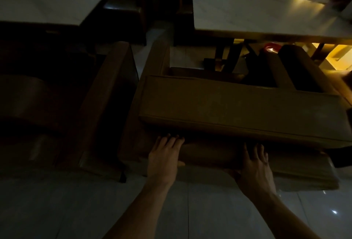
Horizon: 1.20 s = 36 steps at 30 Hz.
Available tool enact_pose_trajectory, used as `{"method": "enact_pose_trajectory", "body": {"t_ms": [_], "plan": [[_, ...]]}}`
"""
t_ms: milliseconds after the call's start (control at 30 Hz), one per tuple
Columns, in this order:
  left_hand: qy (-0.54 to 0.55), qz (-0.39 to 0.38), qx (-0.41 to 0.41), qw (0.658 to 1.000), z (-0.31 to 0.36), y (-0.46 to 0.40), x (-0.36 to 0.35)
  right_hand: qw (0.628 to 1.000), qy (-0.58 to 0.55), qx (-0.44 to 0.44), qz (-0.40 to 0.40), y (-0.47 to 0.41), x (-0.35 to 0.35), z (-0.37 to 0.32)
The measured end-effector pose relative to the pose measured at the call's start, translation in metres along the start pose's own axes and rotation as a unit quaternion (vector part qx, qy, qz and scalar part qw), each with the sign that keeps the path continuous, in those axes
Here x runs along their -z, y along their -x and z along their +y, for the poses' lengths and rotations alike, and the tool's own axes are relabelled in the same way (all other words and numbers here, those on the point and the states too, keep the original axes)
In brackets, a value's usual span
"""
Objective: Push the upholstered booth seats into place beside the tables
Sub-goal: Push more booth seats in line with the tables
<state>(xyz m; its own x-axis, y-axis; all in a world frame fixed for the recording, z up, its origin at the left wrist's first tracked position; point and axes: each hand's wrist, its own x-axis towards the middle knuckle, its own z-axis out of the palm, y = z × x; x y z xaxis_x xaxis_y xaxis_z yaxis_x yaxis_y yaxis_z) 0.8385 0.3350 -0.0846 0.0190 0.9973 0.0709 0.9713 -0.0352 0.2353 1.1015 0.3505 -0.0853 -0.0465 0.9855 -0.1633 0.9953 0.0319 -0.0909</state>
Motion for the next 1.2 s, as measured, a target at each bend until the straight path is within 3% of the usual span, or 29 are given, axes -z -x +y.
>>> {"method": "enact_pose_trajectory", "body": {"t_ms": [300,467,1200], "plan": [[0.015,0.0,0.044,0.999,0.013,0.033,0.004,0.999,-0.029,0.028,-0.011,0.019,0.001,0.012],[0.021,-0.017,0.031,0.999,0.013,0.047,0.007,0.999,-0.02,0.029,-0.016,0.031,0.001,0.012],[0.003,-0.04,0.025,0.999,-0.005,0.01,0.003,0.999,-0.031,0.011,-0.036,0.001,0.013,-0.009]]}}
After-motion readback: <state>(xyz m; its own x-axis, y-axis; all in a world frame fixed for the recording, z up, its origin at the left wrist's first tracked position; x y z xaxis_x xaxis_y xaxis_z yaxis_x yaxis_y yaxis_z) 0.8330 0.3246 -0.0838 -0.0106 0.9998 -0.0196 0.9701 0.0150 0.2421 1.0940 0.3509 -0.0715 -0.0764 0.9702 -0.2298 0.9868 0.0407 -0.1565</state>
